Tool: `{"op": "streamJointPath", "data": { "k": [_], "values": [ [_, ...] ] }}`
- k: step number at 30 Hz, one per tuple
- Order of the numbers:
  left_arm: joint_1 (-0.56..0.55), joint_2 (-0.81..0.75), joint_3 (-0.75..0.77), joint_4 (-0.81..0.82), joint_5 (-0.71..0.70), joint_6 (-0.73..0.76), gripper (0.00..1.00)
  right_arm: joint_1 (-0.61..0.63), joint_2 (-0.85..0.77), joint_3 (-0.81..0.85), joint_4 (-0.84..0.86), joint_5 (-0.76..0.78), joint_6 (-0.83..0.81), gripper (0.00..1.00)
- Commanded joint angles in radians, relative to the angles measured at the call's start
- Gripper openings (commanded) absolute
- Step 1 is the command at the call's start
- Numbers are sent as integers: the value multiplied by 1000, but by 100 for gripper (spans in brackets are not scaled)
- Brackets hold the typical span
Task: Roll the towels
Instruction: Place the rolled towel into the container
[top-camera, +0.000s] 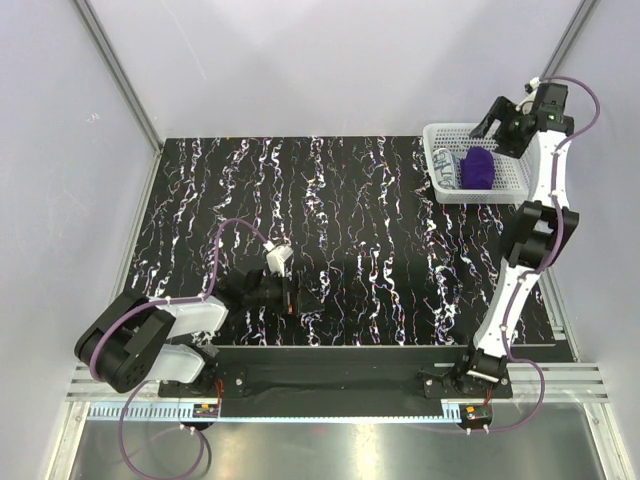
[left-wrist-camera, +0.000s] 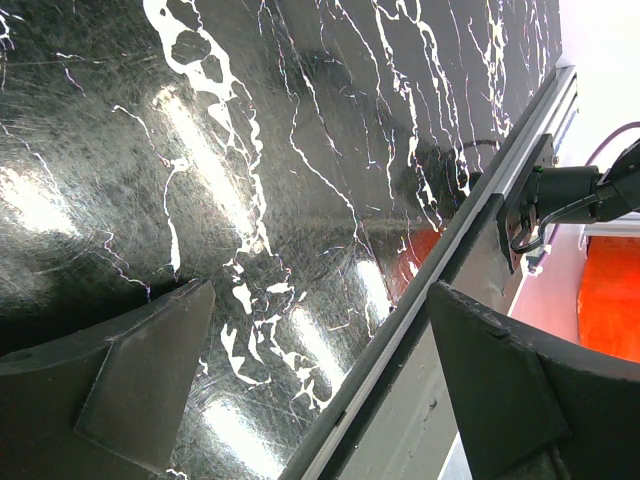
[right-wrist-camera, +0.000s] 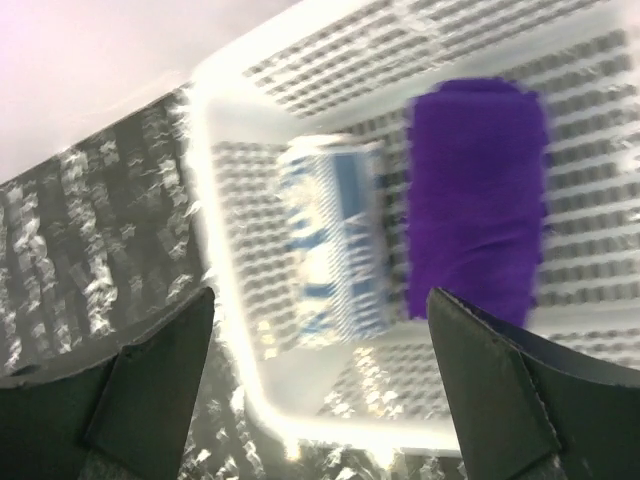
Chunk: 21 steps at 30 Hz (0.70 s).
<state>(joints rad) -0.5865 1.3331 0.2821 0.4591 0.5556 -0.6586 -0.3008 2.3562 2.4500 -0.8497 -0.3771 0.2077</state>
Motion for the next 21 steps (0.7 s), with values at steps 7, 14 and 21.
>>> {"op": "streamJointPath", "data": {
  "k": [7, 14, 21],
  "values": [
    [1, -37, -26, -132, -78, 30, 99, 354, -704, -665, 319, -134, 19, 100],
    [-7, -325, 90, -428, -402, 34, 99, 525, -1089, -1207, 514, -48, 105, 100],
    [-7, -488, 327, -640, -884, 120, 99, 534, -1357, -1479, 610, -19, 105, 100]
  ]
}}
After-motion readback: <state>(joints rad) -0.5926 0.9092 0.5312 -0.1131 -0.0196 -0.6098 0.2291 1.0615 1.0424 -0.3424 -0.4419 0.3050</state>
